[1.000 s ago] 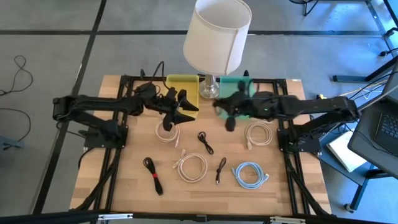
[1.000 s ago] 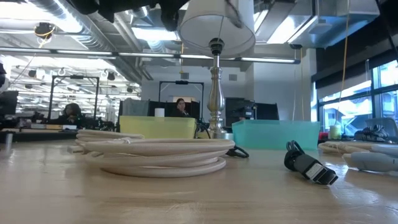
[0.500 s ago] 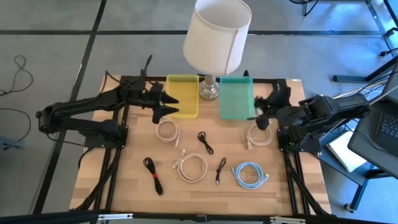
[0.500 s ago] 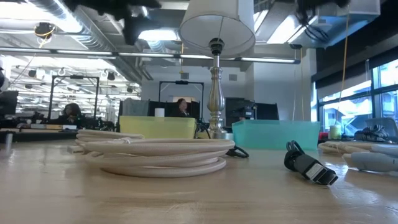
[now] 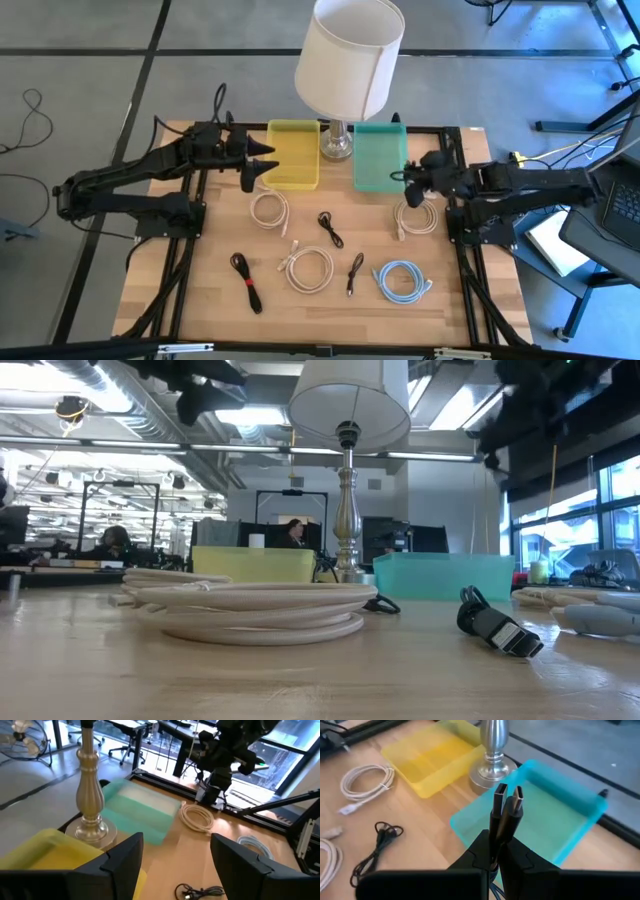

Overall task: Pick & Place USB Port
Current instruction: Put the black USB cable into the blue bin

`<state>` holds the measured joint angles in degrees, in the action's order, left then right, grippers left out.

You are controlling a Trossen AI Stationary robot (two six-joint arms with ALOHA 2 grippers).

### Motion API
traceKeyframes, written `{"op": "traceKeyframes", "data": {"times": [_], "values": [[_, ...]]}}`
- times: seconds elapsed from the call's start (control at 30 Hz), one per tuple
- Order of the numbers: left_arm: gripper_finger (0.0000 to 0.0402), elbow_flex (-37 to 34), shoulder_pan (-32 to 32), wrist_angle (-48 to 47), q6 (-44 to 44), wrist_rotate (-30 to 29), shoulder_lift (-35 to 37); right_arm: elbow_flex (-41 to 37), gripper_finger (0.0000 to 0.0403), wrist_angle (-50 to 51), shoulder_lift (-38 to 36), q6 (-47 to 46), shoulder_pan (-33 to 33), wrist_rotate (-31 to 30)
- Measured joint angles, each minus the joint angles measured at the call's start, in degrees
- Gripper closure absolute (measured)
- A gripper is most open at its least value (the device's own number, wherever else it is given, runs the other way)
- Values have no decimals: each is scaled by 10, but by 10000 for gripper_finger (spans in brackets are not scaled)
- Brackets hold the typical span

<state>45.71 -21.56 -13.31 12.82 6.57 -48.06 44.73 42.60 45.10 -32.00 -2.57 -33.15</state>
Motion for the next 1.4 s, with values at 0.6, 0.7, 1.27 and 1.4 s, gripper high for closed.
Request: {"op": "traceKeyframes", "data": {"times": [0.6,0.7,1.27,1.4], "values": [[178,0,0,-7,14,-11,1,-94,385,-280,101,199,351,303],[178,0,0,-7,27,-11,2,-94,385,-299,140,221,379,324],[178,0,0,-7,30,-10,8,-94,385,-350,303,263,457,394],[178,0,0,-7,31,-10,8,-94,372,-357,307,265,460,394]]}}
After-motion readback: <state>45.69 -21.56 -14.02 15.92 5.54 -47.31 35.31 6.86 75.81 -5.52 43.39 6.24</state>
